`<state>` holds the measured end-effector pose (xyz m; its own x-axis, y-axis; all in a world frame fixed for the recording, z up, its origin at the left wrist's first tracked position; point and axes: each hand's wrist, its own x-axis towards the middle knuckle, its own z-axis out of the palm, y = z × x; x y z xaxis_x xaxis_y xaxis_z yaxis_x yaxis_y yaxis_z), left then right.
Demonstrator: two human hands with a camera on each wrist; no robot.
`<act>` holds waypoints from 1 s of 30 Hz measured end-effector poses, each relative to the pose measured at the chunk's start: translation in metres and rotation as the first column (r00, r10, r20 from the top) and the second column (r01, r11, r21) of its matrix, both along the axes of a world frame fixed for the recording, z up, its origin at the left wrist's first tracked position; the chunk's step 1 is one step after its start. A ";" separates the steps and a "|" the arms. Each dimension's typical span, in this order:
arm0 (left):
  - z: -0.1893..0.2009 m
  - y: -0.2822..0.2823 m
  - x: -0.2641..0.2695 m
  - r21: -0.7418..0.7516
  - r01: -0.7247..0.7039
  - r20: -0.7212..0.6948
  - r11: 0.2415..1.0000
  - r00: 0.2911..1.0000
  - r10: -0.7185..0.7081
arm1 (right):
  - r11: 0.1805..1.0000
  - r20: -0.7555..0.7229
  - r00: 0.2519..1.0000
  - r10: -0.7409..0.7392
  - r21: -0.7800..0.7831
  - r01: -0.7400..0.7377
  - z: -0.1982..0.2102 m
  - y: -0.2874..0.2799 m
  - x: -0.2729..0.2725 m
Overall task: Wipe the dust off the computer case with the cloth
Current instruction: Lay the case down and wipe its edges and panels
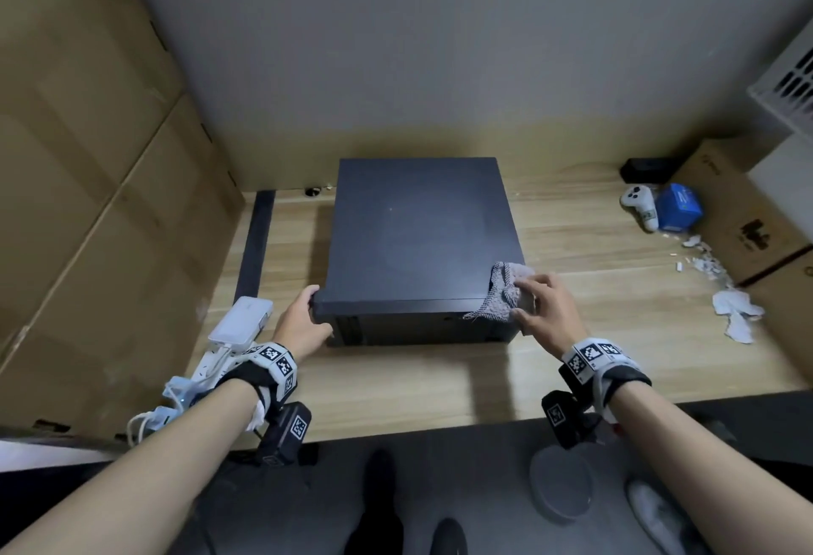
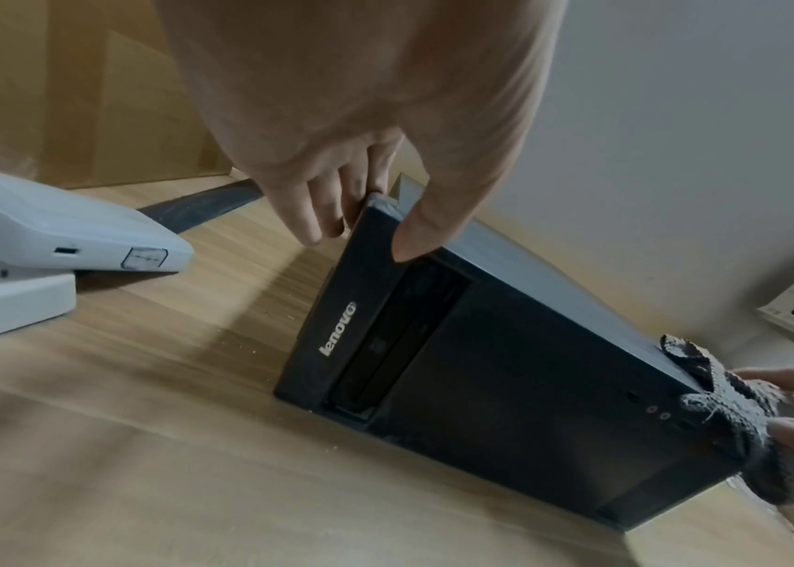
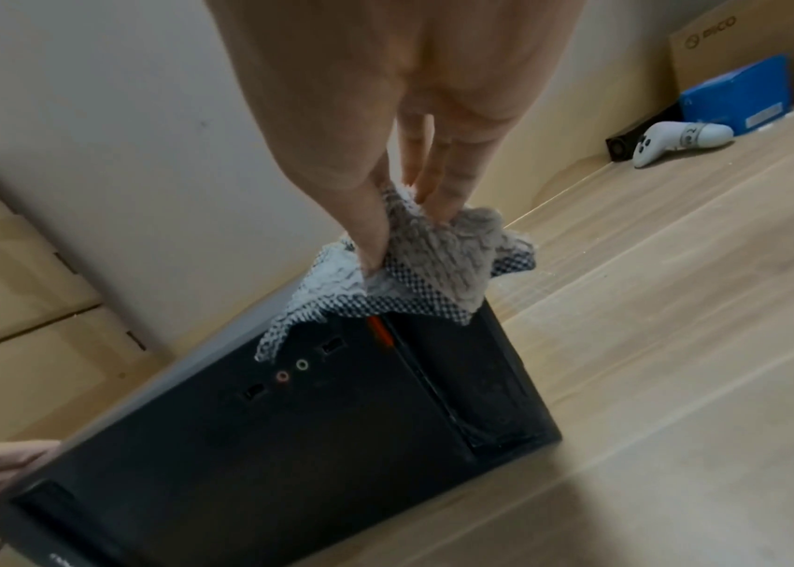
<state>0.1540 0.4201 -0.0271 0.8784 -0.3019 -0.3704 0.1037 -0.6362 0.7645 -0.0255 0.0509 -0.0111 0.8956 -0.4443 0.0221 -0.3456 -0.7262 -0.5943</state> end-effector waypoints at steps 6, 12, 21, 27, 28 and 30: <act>0.012 -0.009 0.012 0.241 0.048 0.142 0.969 0.986 -0.084 | 0.990 -0.064 0.998 0.009 -0.141 -0.018 0.003 0.004 0.009; 0.009 -0.010 0.016 0.256 0.074 0.111 0.964 0.988 -0.106 | 0.980 -0.019 0.998 -0.052 0.190 0.055 -0.015 0.006 -0.003; 0.007 -0.011 0.013 0.265 0.045 0.155 0.963 0.984 -0.088 | 1.000 -0.027 1.000 -0.013 -0.013 0.013 -0.021 0.001 -0.003; 0.031 -0.013 0.057 0.420 0.378 -0.148 0.825 0.926 -0.348 | 0.994 0.182 0.978 0.105 0.002 -0.107 -0.020 0.000 -0.010; 0.038 -0.015 0.066 0.430 0.448 -0.211 0.784 0.894 -0.396 | 0.992 0.185 0.975 0.125 -0.029 -0.122 -0.015 0.000 -0.008; 0.052 -0.023 0.081 0.413 0.552 -0.316 0.725 0.833 -0.454 | 0.987 0.196 0.968 0.158 -0.049 -0.151 -0.002 -0.001 0.006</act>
